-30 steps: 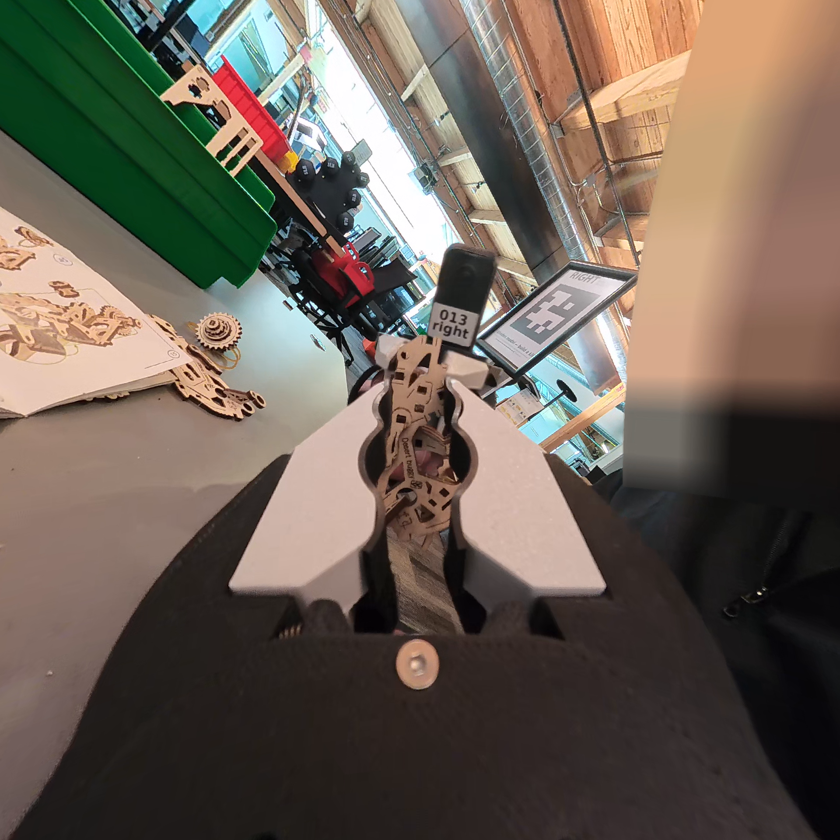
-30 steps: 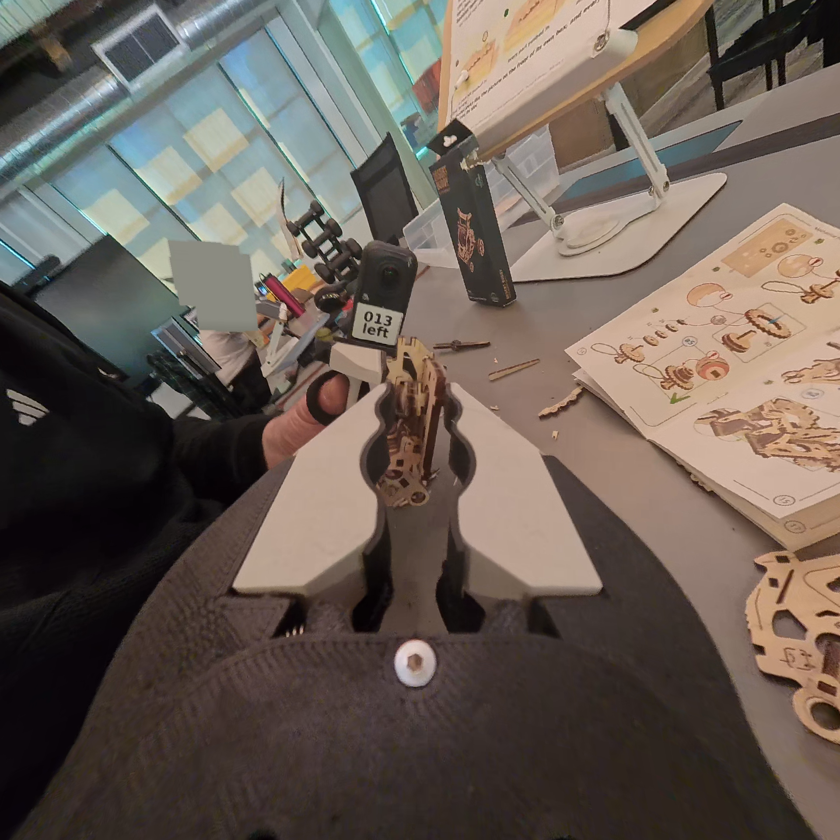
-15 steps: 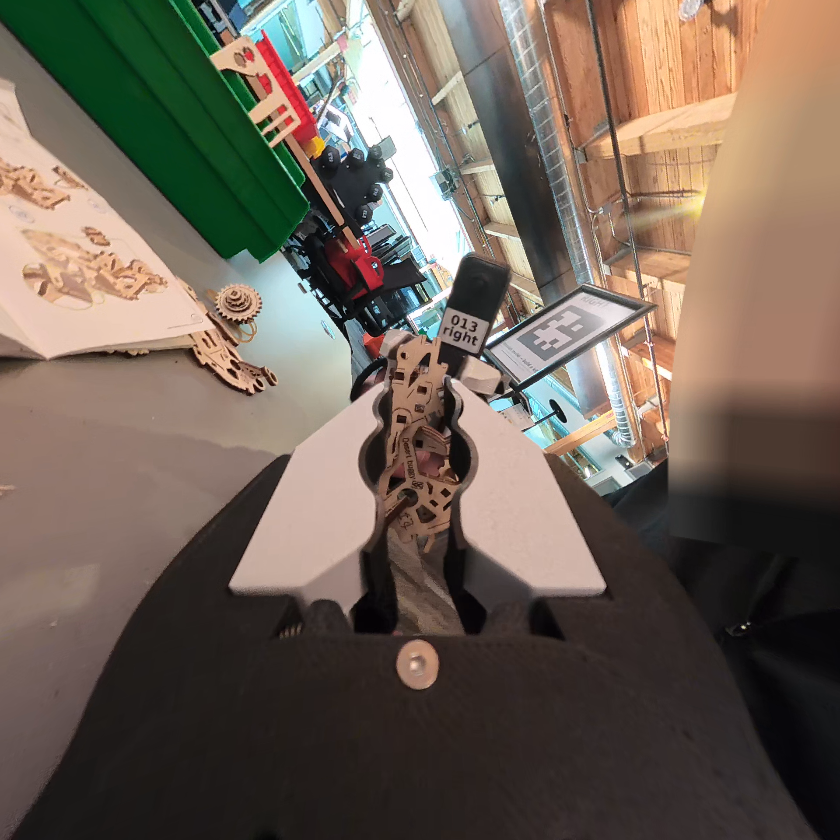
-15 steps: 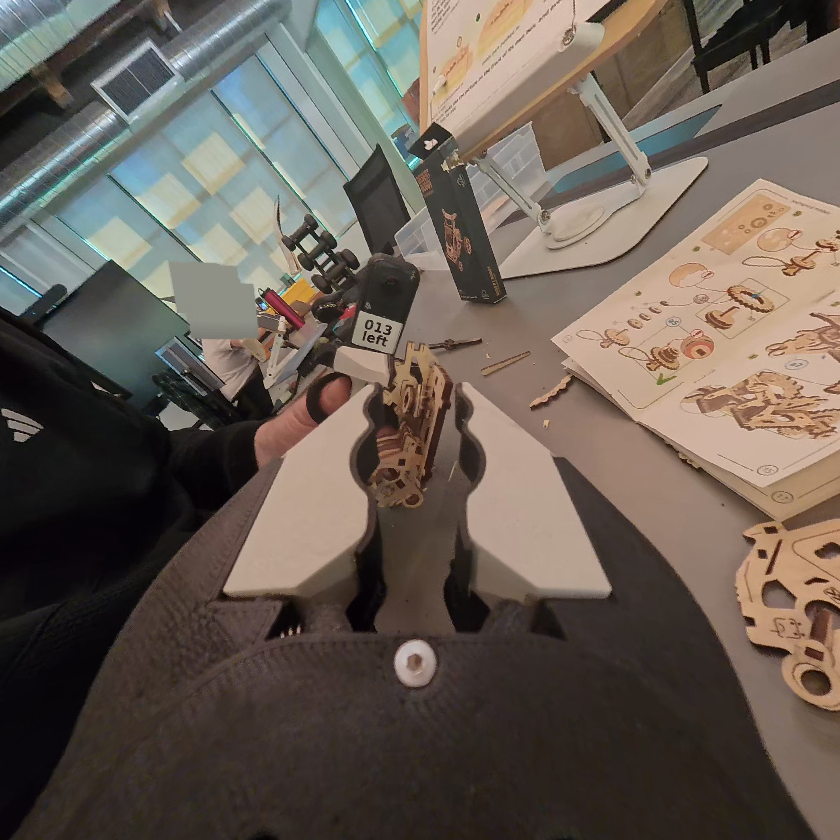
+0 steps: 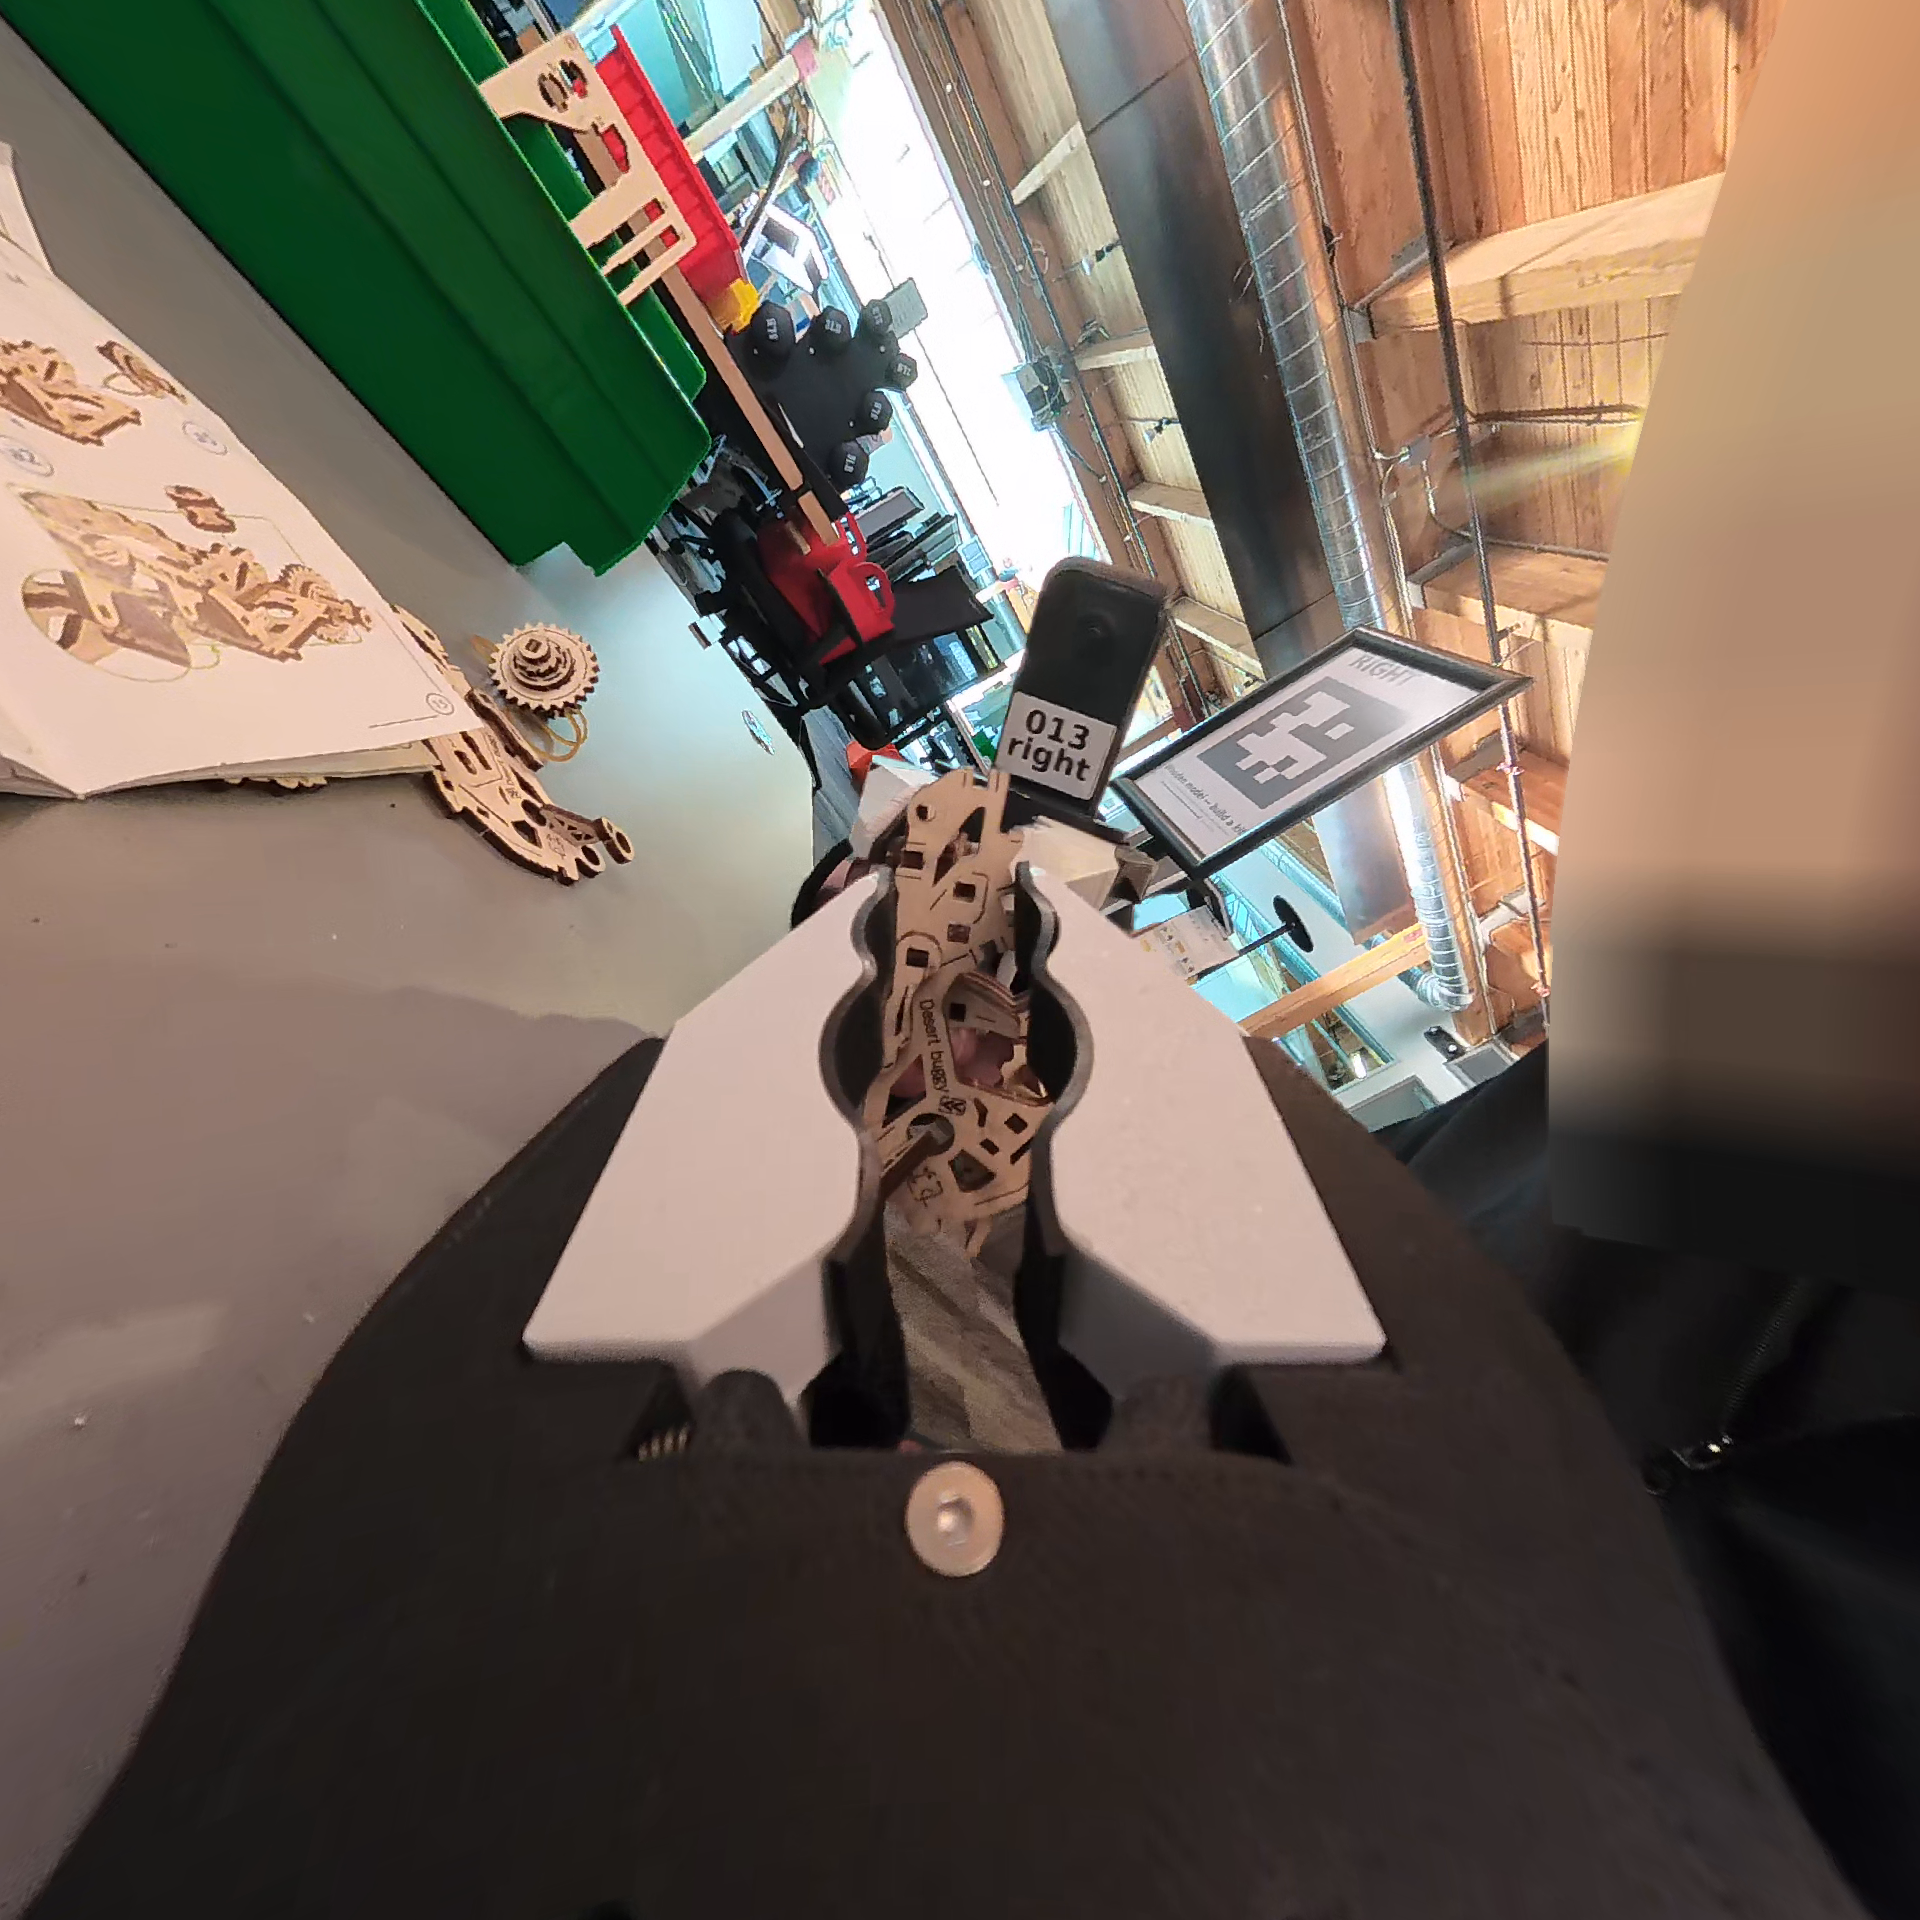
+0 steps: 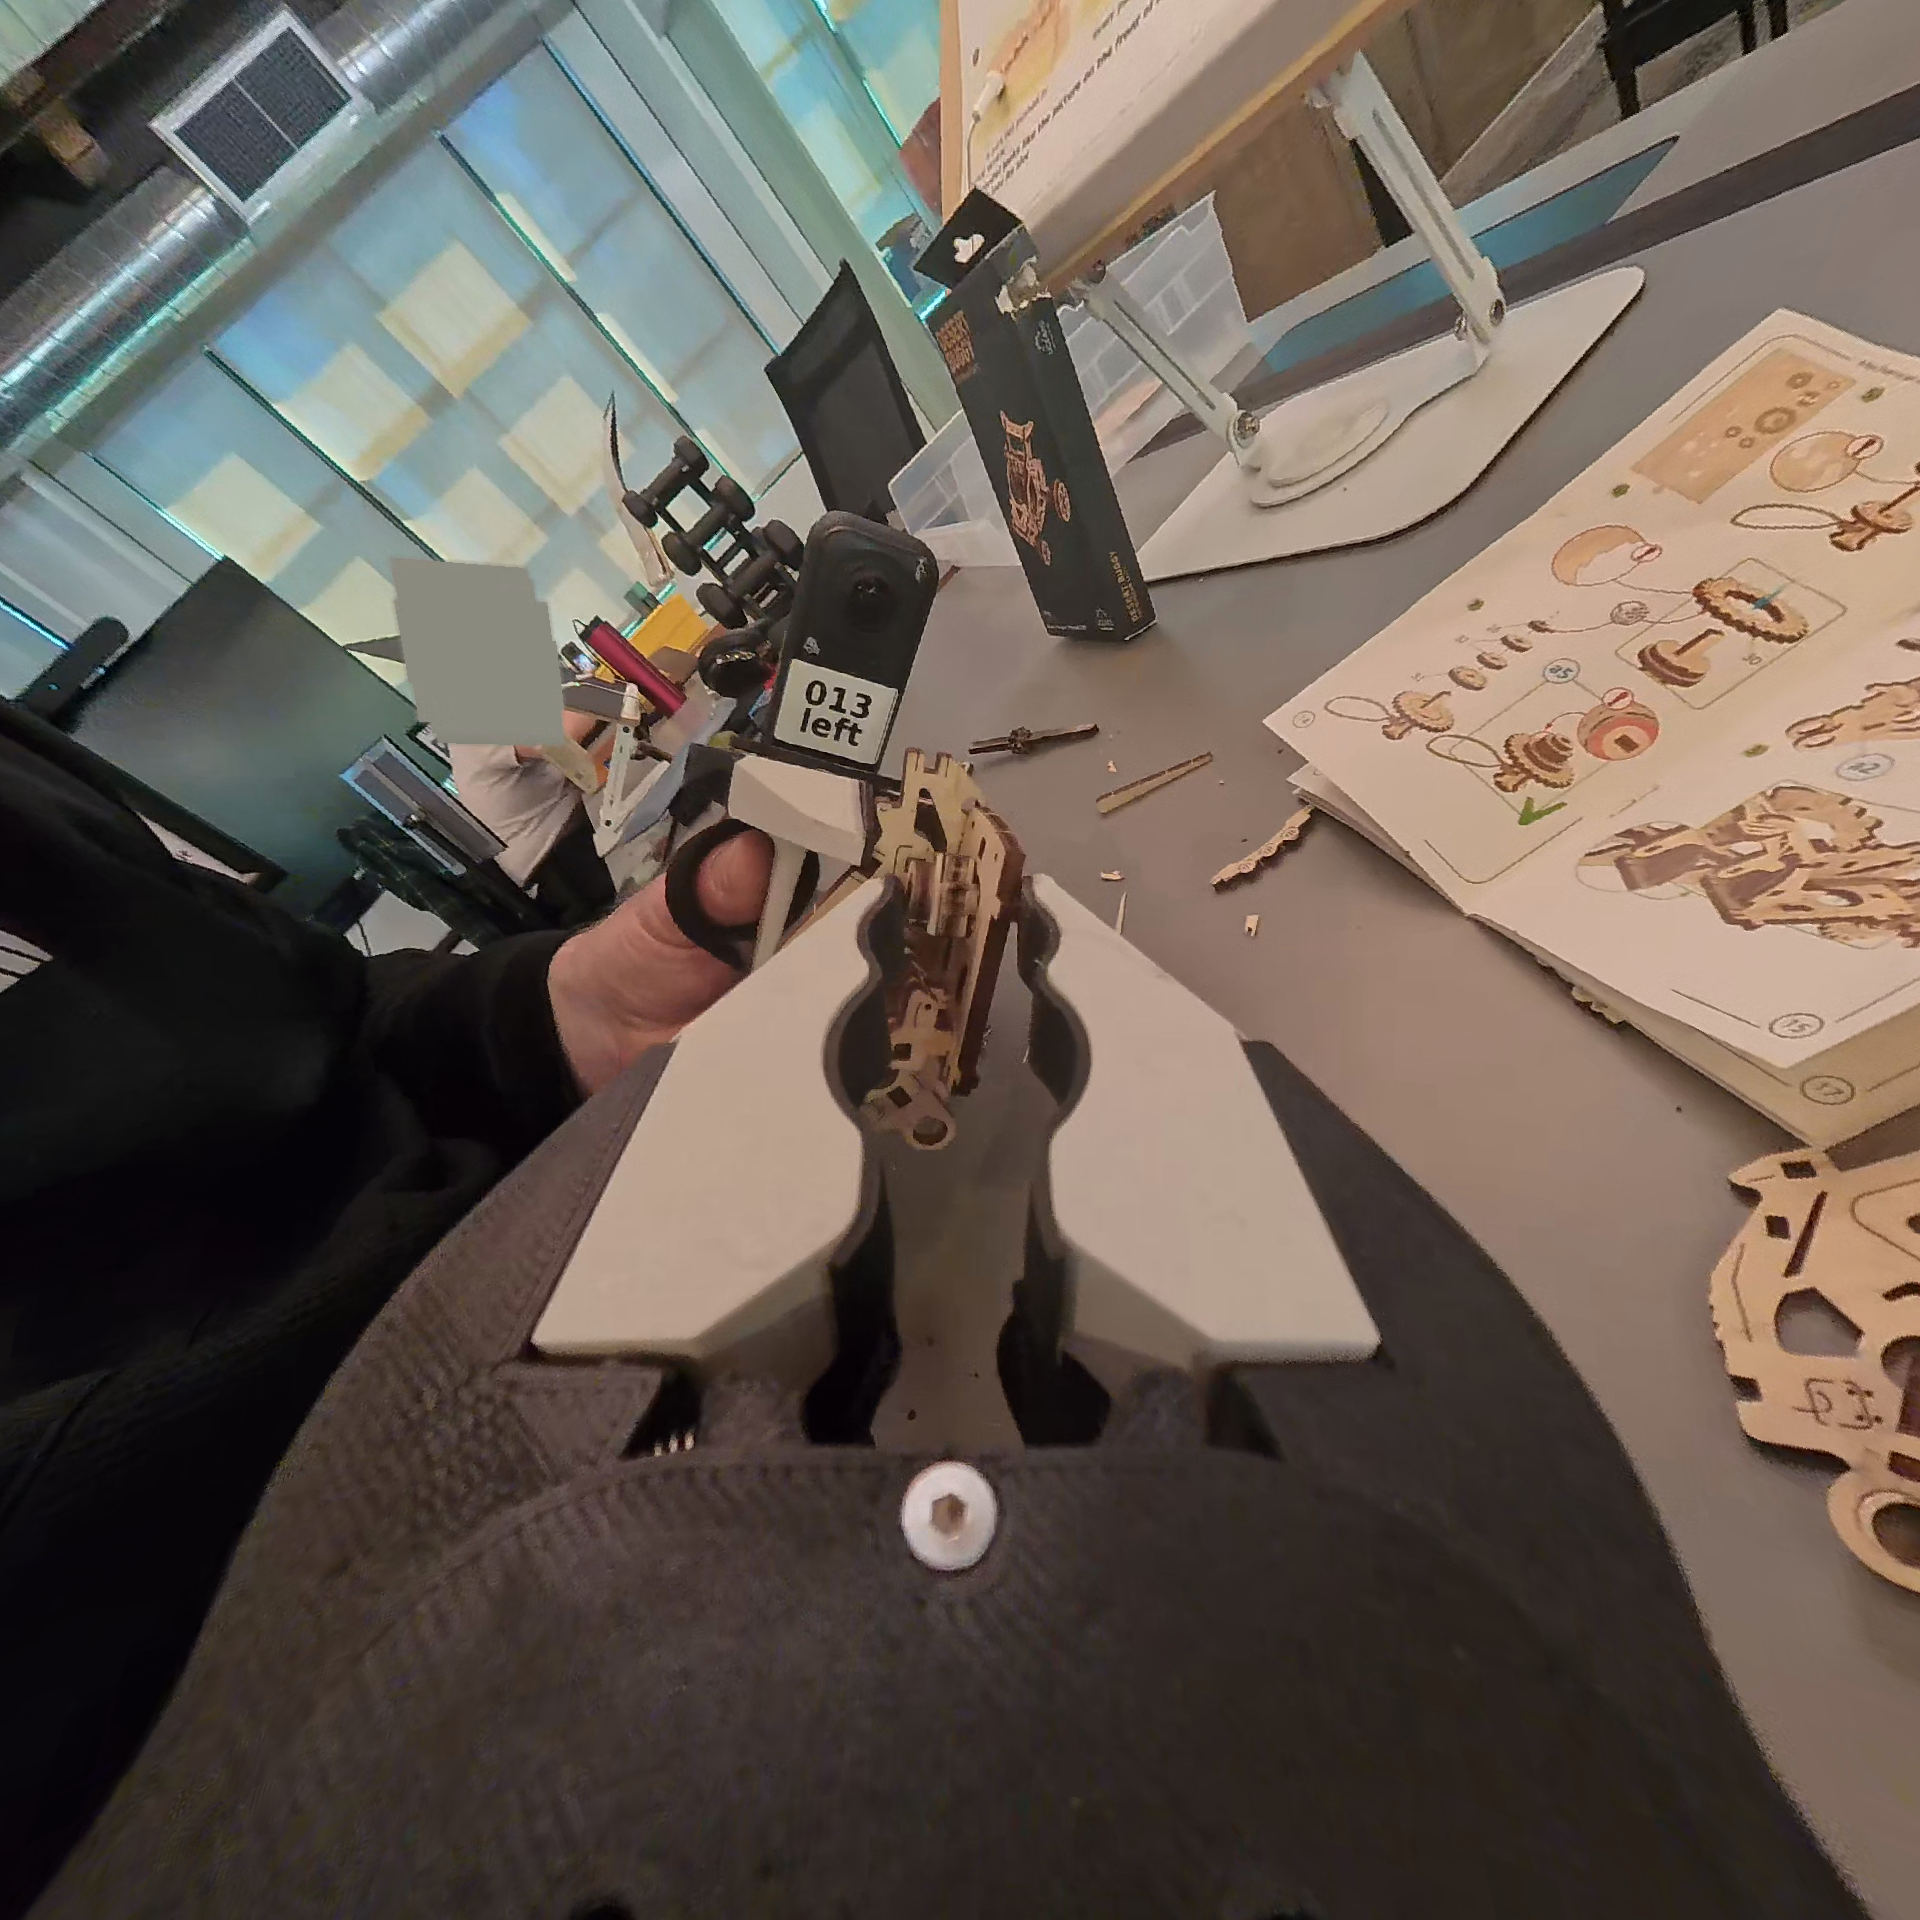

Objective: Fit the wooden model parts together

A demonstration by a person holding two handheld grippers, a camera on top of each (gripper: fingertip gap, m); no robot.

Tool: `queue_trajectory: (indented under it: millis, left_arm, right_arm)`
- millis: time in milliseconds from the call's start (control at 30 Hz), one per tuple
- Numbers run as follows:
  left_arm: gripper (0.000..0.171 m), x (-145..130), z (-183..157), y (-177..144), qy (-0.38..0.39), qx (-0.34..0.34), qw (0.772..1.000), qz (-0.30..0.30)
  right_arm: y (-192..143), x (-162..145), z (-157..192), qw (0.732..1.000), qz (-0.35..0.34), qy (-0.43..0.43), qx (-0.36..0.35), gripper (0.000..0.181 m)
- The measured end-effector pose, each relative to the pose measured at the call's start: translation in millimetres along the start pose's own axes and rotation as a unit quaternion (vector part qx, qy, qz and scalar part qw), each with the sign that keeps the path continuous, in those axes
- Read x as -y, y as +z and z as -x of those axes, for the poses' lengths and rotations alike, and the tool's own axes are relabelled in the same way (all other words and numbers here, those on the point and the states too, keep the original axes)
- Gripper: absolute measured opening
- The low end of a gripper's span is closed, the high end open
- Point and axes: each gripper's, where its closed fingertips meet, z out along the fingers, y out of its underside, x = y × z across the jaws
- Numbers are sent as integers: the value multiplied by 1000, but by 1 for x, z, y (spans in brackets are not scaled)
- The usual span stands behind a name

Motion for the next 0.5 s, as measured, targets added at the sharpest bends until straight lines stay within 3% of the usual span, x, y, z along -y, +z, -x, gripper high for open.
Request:
queue_trajectory:
  millis: [300, 500]
  left_arm:
    - [20, 2, 3, 0, -9, 6, 1000, -3]
    - [20, 0, 6, 1, -12, 15, 1000, -1]
  right_arm:
    - [-4, 2, -4, 999, -21, 38, 13, 20]
    - [-5, -2, -7, 999, 7, -16, -29, 27]
